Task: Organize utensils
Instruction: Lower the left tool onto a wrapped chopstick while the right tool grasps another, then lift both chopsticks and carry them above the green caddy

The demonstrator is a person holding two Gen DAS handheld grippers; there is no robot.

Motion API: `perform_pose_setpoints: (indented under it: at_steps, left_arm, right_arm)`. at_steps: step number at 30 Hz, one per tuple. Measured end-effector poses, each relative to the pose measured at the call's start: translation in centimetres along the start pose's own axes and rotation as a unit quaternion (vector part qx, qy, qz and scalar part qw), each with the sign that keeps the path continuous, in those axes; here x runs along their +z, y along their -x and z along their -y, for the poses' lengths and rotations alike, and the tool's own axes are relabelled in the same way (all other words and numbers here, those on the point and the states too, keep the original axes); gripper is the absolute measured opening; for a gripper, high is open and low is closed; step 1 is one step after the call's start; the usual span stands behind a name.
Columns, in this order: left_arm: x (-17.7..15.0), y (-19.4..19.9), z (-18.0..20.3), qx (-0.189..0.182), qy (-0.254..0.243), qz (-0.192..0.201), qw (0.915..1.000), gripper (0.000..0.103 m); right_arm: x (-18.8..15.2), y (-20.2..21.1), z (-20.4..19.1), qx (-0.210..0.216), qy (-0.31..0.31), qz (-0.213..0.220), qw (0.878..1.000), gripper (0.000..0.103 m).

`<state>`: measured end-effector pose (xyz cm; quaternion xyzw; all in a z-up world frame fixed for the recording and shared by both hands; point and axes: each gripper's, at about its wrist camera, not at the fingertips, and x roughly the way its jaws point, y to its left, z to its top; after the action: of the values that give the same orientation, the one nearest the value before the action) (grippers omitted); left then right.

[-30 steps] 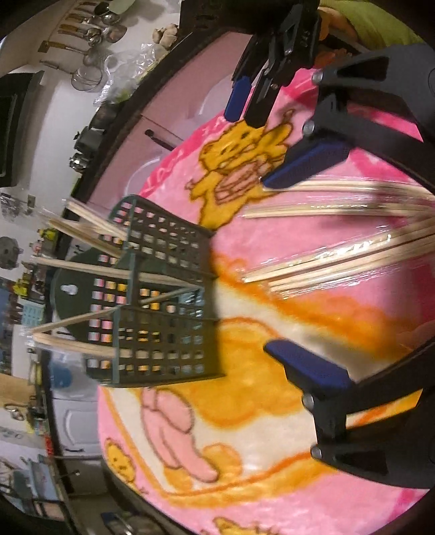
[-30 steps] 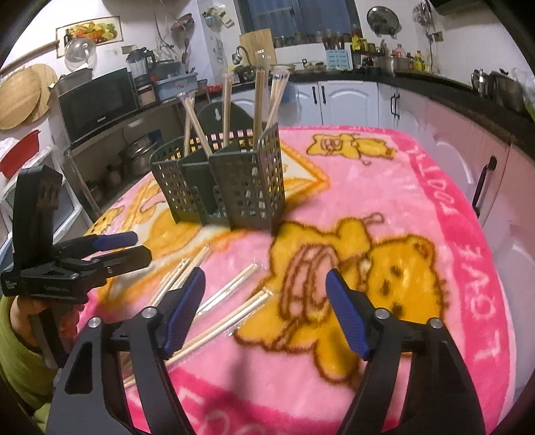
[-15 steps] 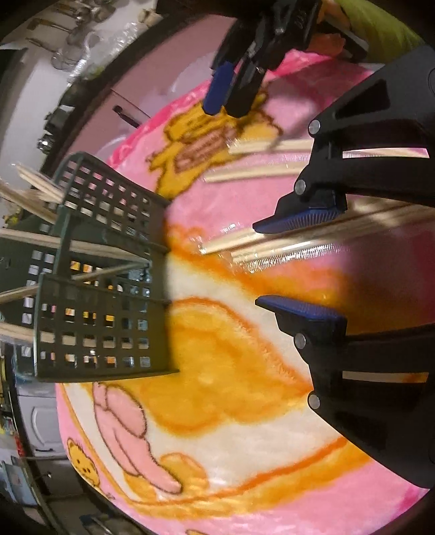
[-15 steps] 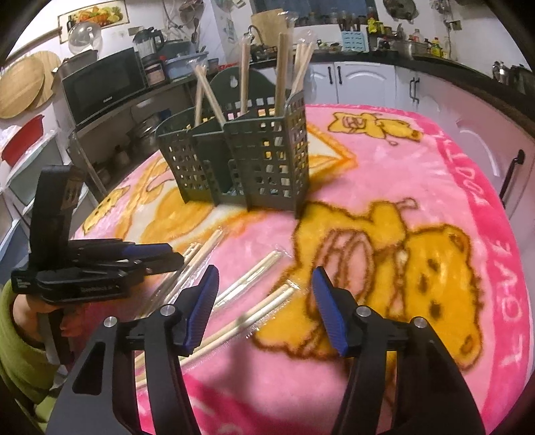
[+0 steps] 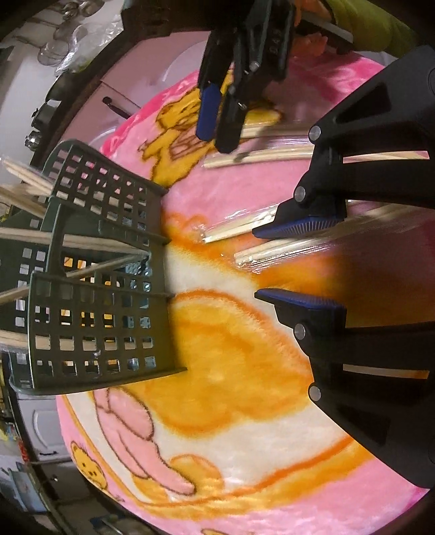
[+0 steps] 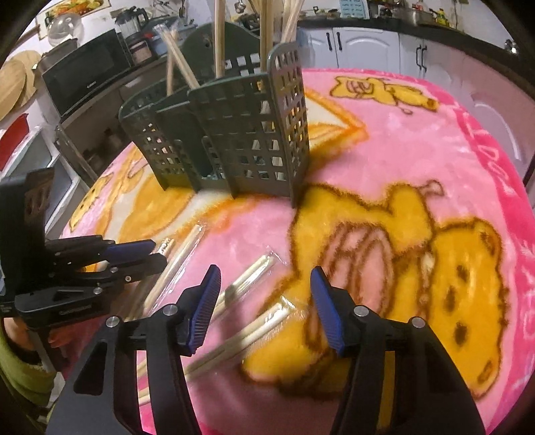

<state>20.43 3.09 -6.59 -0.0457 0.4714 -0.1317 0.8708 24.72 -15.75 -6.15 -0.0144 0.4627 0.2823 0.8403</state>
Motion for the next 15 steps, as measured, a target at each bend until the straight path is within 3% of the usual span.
perform_pose_setpoints:
  at_steps: [2, 8, 15]
  left_arm:
    - [0.4, -0.3, -0.1, -0.006, 0.008, -0.002, 0.9999, 0.026]
    - [1.2, -1.2, 0.0, -0.009, 0.008, -0.003, 0.9999, 0.023]
    - [1.6, -1.6, -0.5, 0.003, 0.012, 0.008, 0.9999, 0.006]
  right_arm:
    - [0.2, -0.7, 0.5, 0.015, -0.02, -0.014, 1.0, 0.048]
    - [0.8, -1.3, 0.1, 0.0, -0.019, -0.02, 1.0, 0.031]
    - [1.0, -1.6, -1.4, -0.007, 0.011, -0.005, 1.0, 0.01]
